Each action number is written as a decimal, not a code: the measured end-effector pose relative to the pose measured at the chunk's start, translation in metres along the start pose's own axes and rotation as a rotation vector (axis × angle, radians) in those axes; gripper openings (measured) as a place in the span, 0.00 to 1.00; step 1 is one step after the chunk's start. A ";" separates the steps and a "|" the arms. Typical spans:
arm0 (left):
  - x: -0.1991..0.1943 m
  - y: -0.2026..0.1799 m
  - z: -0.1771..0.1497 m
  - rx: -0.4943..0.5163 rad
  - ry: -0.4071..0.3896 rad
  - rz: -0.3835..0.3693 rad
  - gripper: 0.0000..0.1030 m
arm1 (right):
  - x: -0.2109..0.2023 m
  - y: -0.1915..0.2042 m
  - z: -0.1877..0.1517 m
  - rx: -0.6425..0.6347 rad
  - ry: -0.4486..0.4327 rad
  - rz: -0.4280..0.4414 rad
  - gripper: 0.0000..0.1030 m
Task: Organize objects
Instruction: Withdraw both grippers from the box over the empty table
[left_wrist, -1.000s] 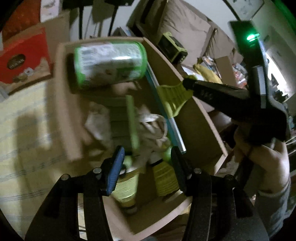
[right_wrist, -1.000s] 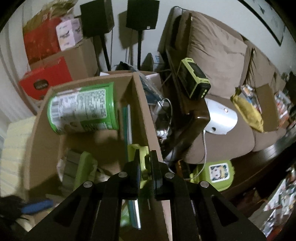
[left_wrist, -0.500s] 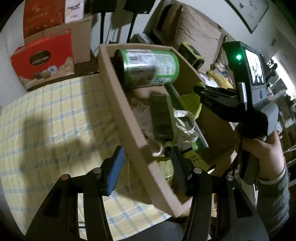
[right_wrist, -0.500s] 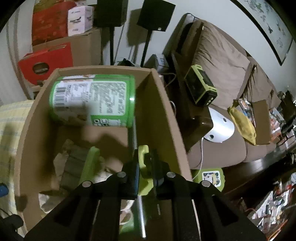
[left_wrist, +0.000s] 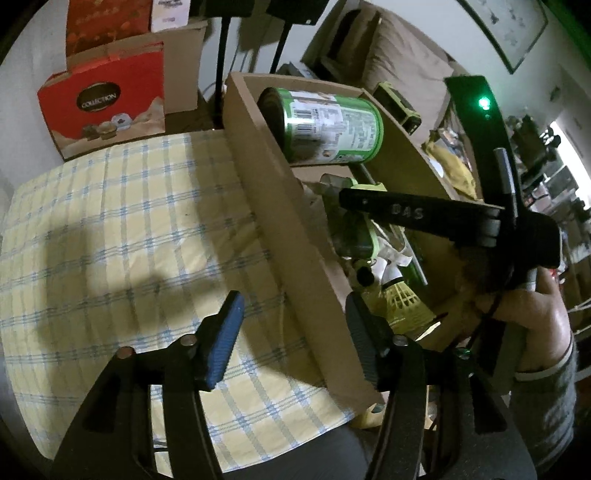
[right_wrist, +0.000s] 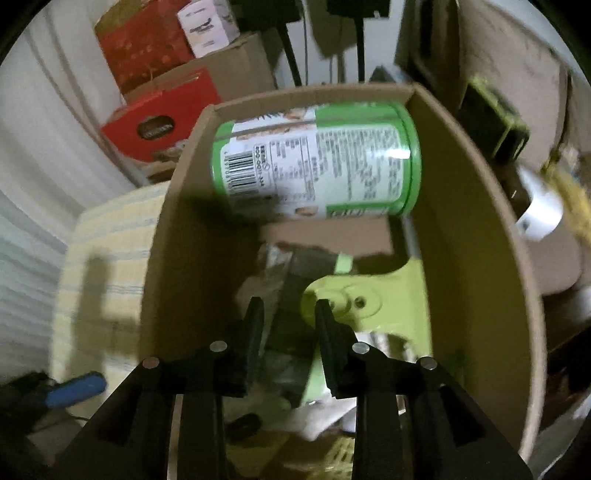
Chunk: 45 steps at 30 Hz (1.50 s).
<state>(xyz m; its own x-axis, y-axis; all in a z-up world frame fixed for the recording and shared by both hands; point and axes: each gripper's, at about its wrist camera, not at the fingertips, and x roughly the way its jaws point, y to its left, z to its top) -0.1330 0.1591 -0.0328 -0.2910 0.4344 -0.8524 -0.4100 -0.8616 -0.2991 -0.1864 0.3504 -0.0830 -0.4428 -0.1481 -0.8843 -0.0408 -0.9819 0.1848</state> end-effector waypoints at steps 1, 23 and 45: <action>-0.001 0.001 -0.001 0.002 -0.005 0.005 0.56 | -0.003 -0.001 0.000 0.009 -0.010 0.003 0.26; -0.049 0.026 -0.016 -0.032 -0.160 0.167 1.00 | -0.090 0.031 -0.064 -0.100 -0.269 -0.105 0.58; -0.092 0.060 -0.097 -0.112 -0.212 0.202 1.00 | -0.114 0.078 -0.152 -0.180 -0.333 -0.099 0.99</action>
<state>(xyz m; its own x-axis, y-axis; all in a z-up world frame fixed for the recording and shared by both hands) -0.0476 0.0420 -0.0139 -0.5352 0.2867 -0.7946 -0.2311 -0.9545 -0.1887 -0.0035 0.2725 -0.0332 -0.7122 -0.0345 -0.7011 0.0468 -0.9989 0.0016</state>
